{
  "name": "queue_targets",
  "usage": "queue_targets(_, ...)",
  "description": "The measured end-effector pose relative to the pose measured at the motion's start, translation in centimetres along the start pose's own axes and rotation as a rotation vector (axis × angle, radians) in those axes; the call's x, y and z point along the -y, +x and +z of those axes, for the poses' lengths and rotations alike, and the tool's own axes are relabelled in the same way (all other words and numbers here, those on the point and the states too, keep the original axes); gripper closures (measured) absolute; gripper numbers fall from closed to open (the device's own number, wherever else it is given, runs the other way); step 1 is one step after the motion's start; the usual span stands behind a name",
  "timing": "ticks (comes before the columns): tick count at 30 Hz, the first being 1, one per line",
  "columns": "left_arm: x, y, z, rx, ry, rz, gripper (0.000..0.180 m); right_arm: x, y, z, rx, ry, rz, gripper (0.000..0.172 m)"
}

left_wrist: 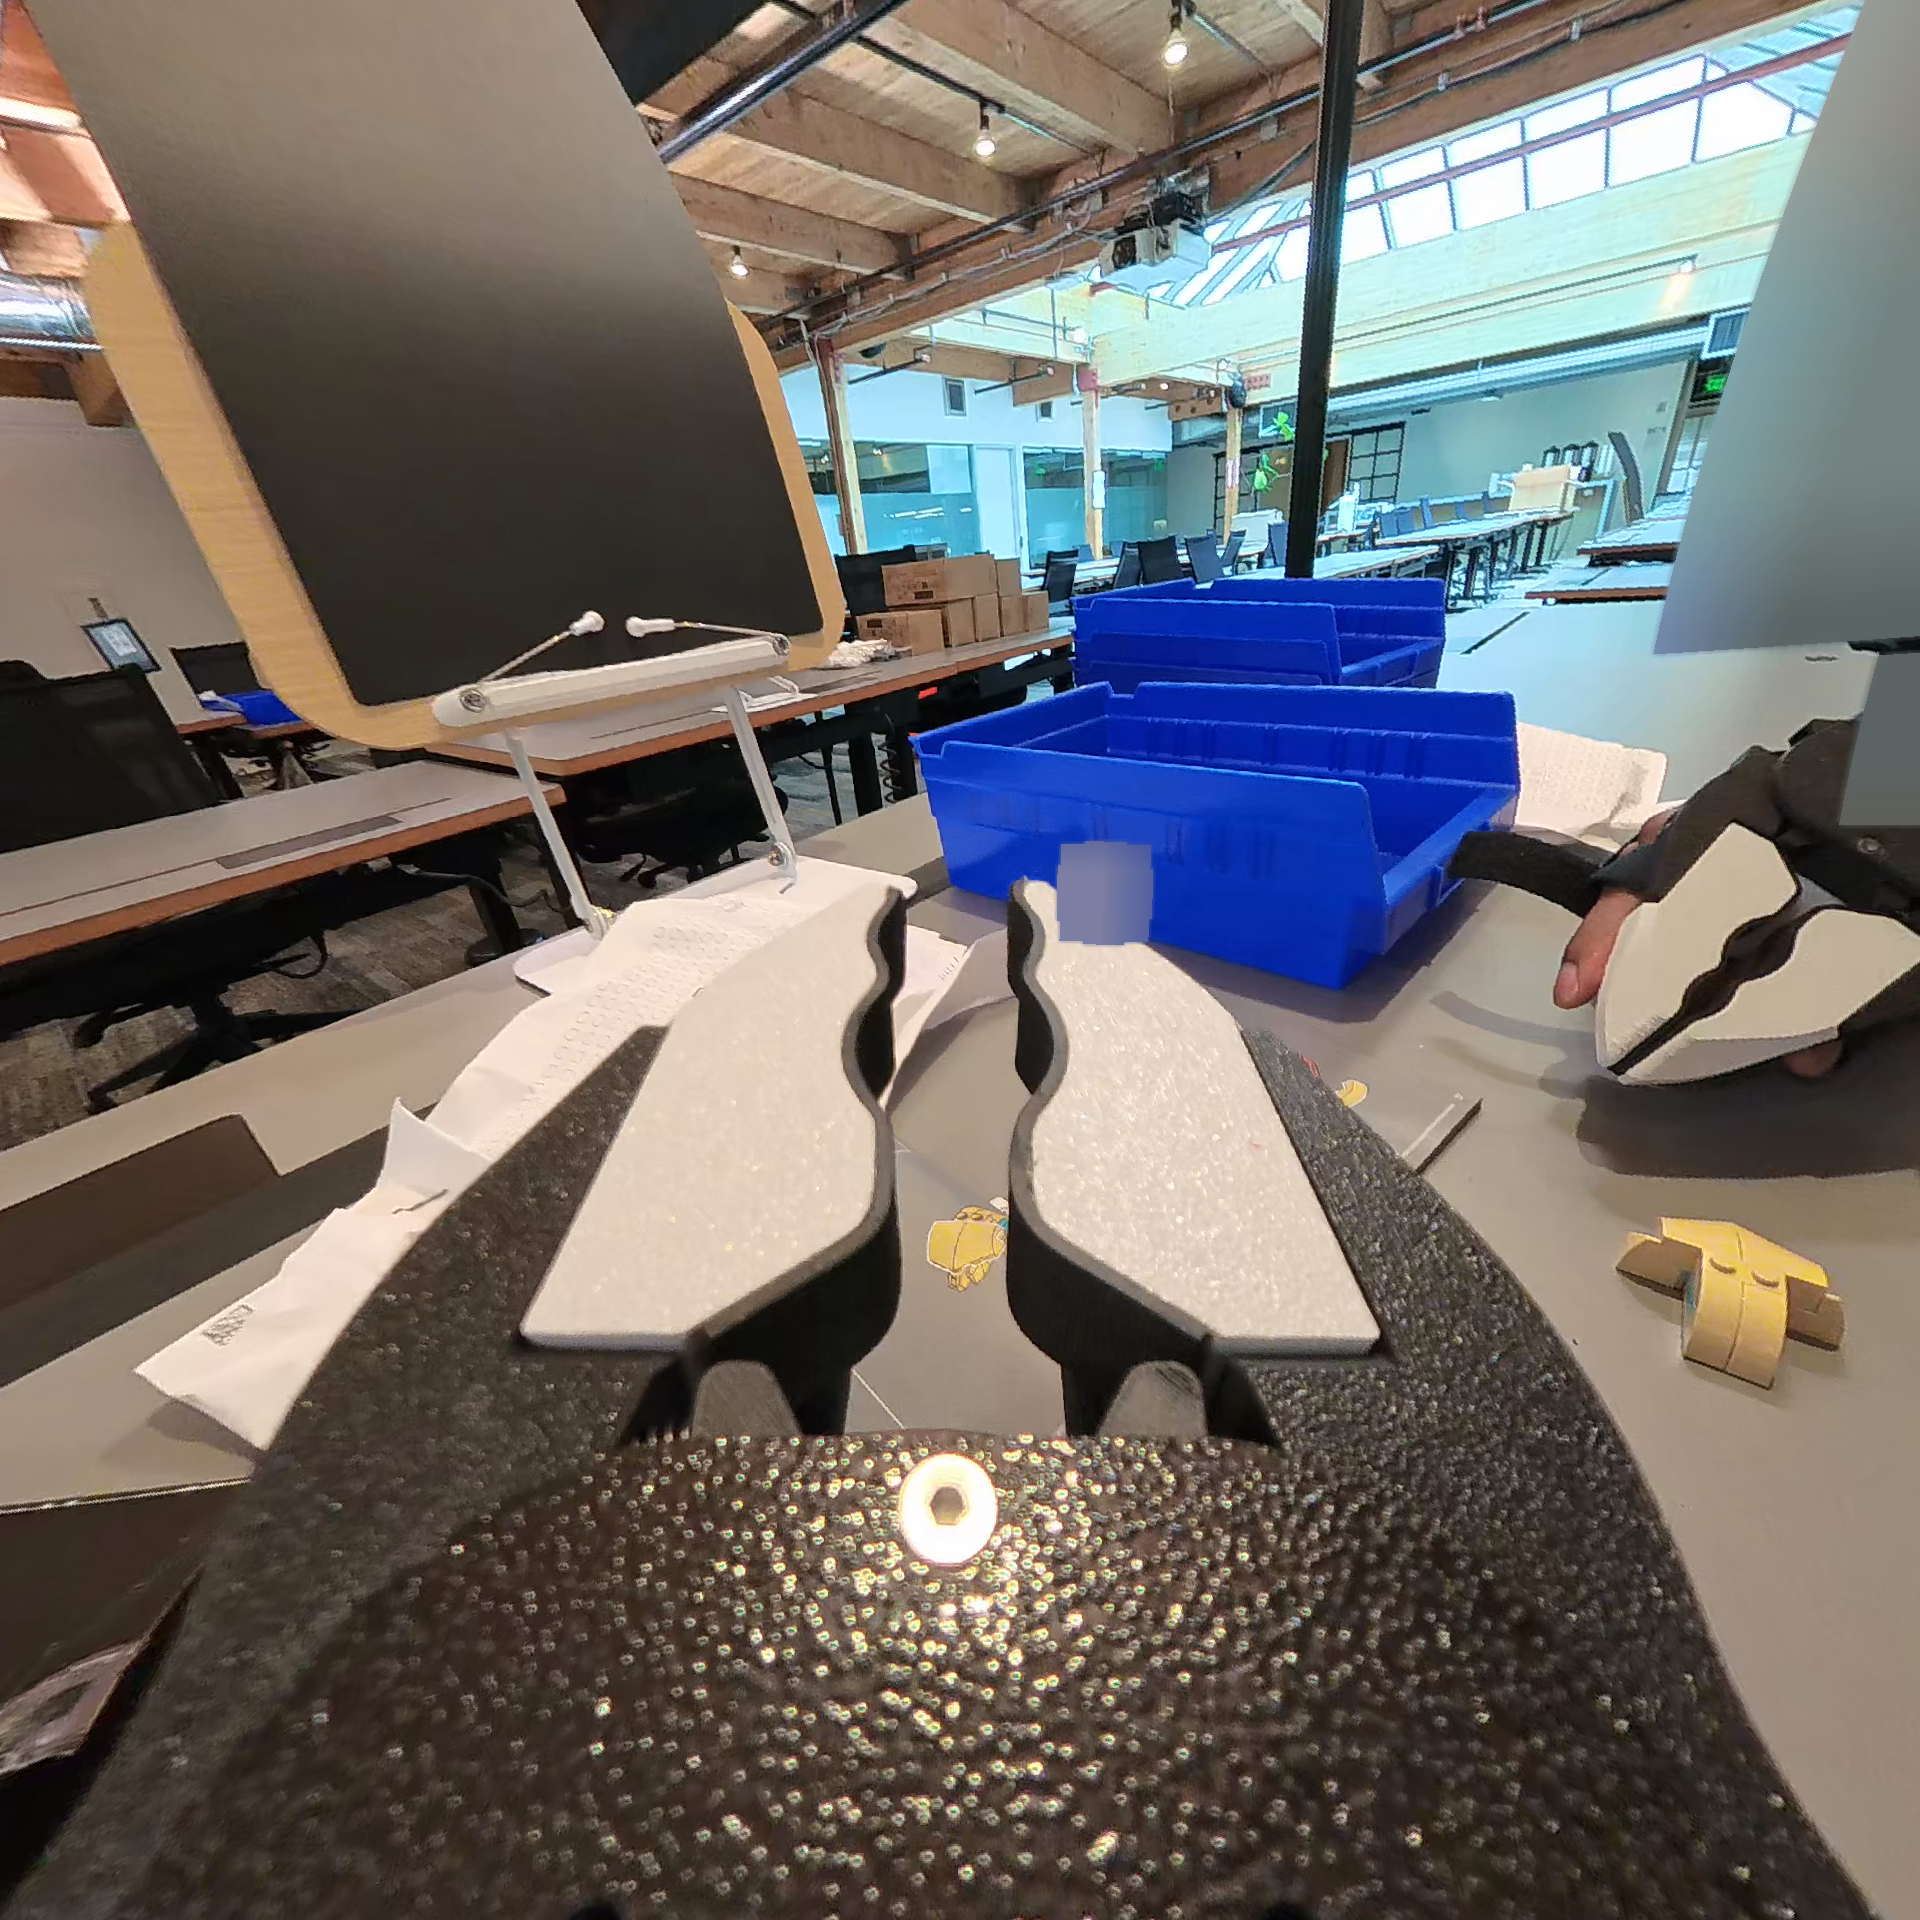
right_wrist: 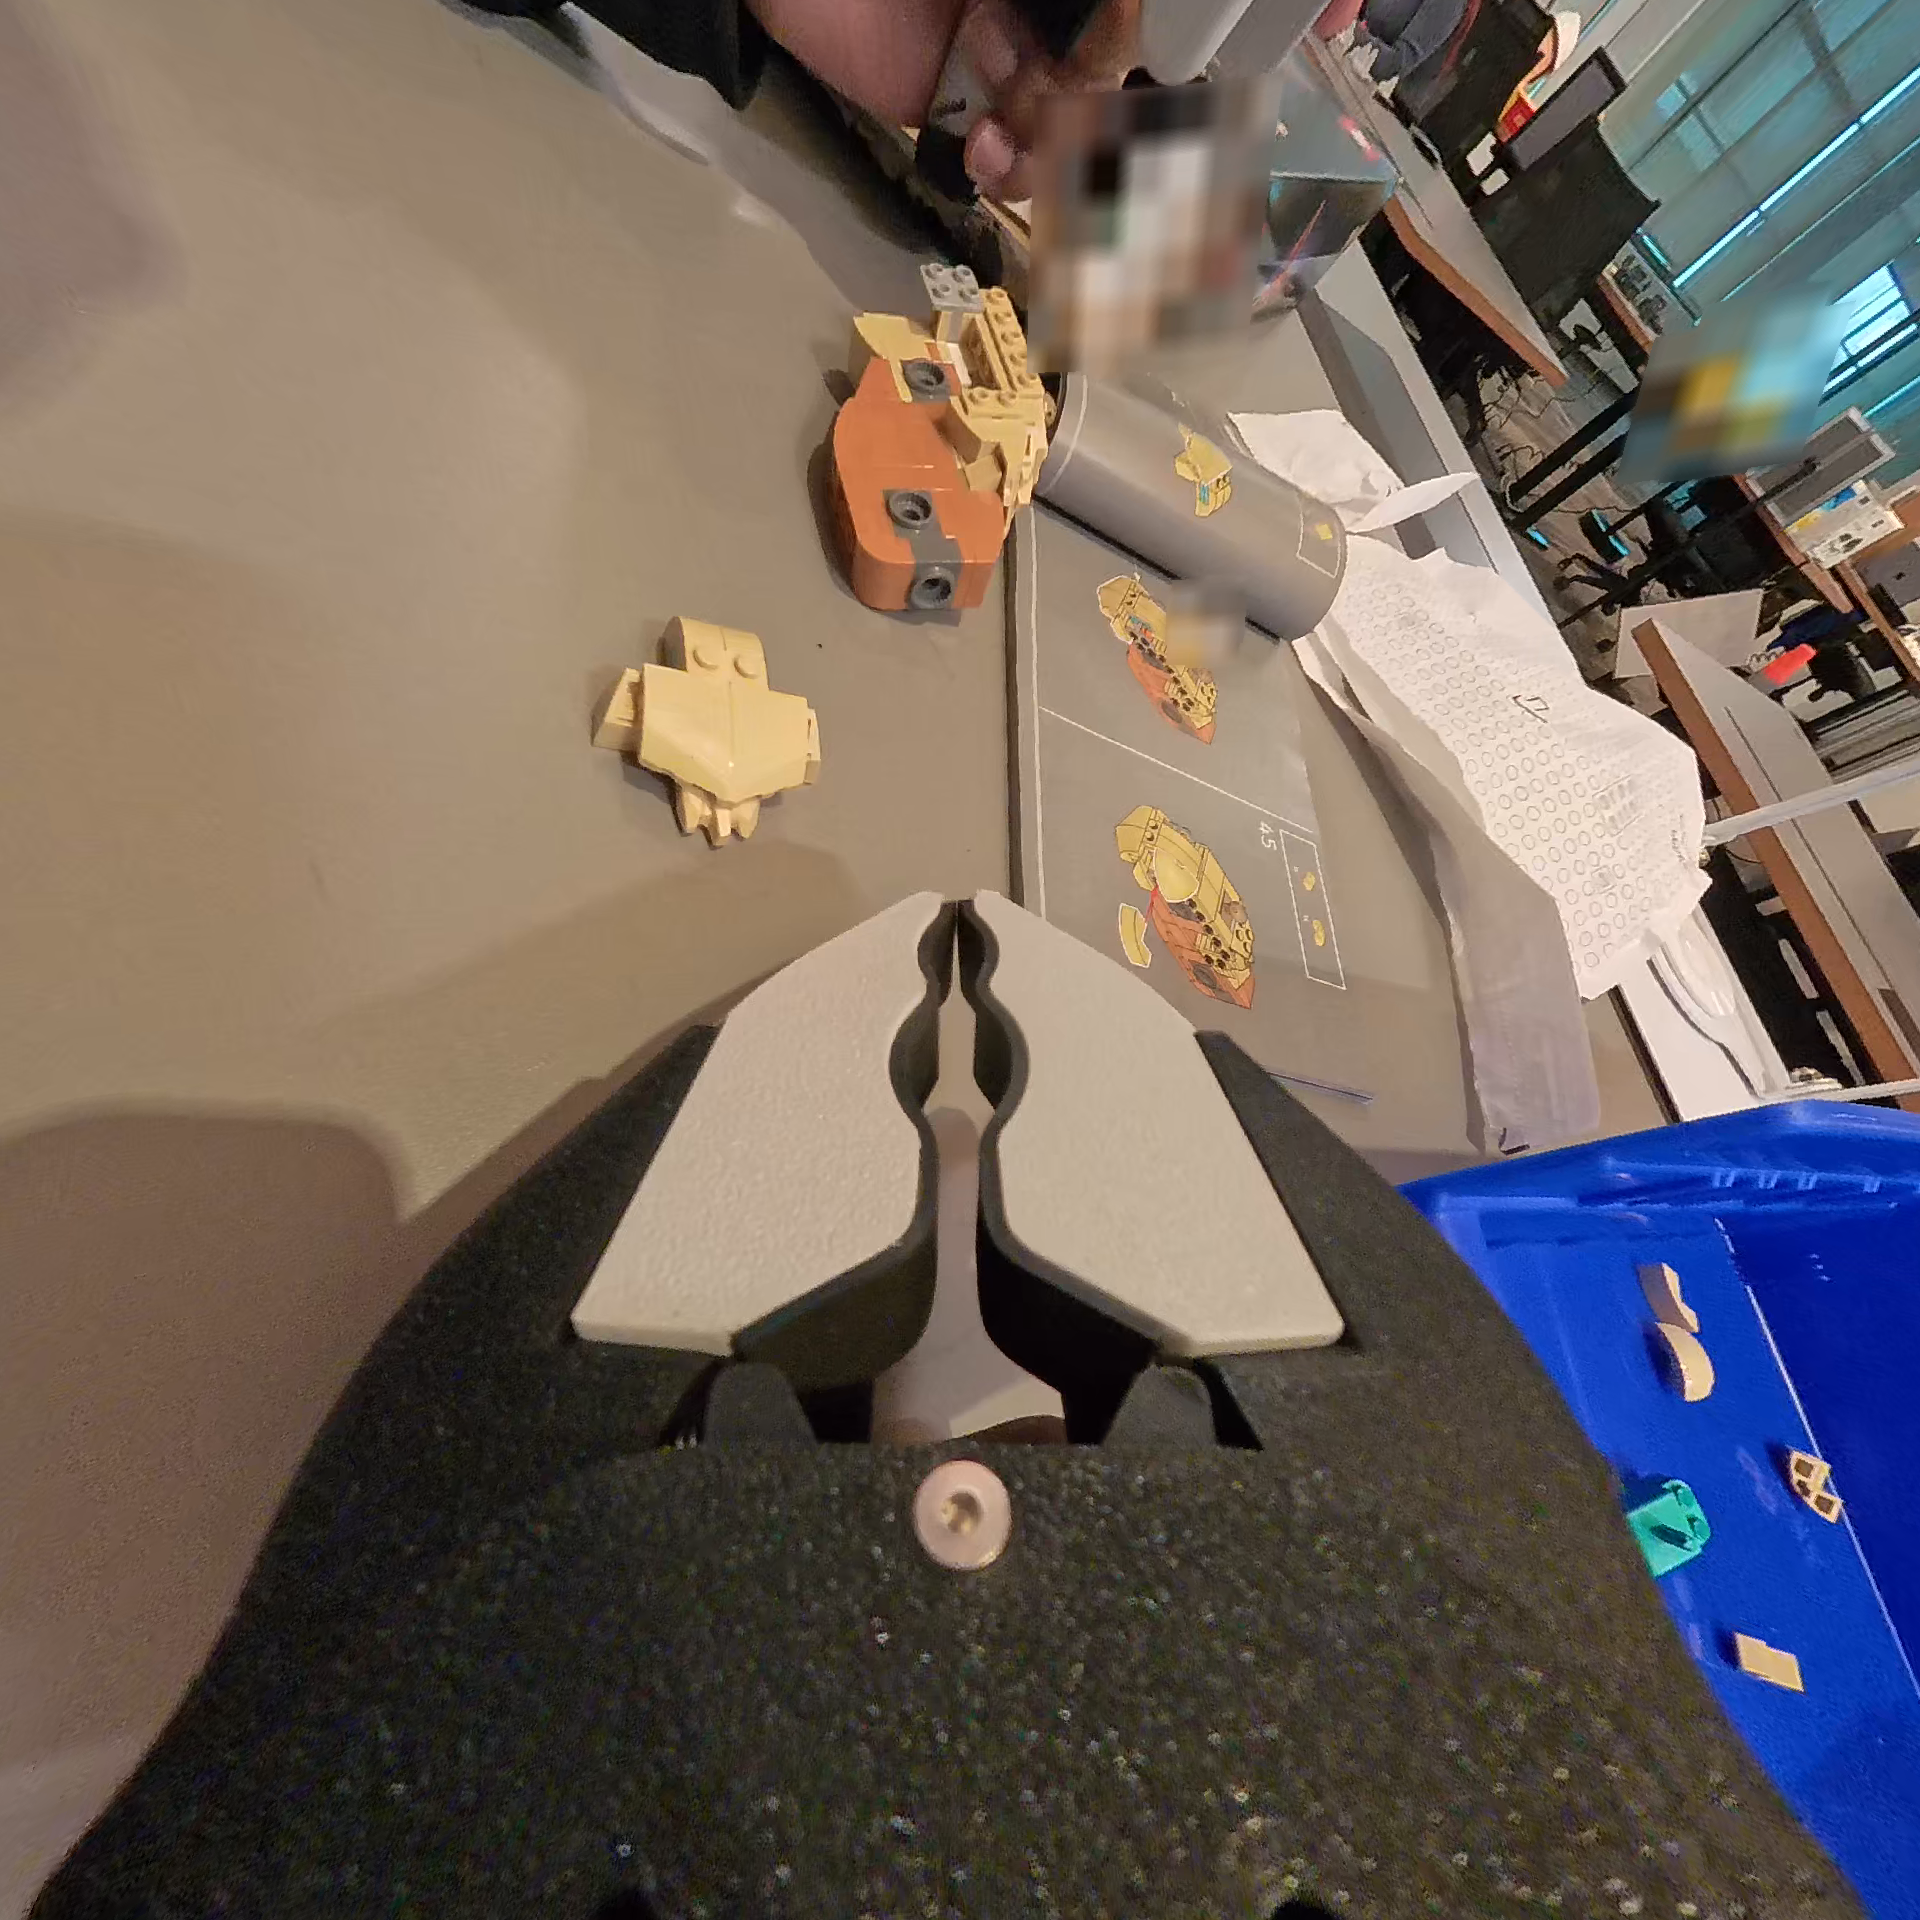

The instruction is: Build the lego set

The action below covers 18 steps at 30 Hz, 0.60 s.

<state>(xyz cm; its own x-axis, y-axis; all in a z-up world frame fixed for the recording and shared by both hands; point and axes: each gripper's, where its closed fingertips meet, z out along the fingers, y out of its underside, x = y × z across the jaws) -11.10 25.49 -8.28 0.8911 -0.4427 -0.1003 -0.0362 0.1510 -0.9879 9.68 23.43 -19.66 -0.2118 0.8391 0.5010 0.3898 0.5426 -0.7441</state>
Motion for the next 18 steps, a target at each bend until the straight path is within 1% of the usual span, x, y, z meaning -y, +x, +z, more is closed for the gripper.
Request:
queue_targets(7,-0.5,0.0,0.1,-0.004,-0.015,-0.008,0.163,-0.1,0.0,-0.1,-0.005,-0.006,0.002,0.171)
queue_targets(13,-0.6,0.1,0.2,-0.006,-0.021,-0.004,0.163,-0.5,0.4,0.0,-0.043,-0.034,0.002,0.171)
queue_targets(18,-0.6,0.1,0.2,-0.004,-0.022,-0.002,0.163,-1.2,0.6,0.2,-0.079,-0.091,-0.025,0.171)
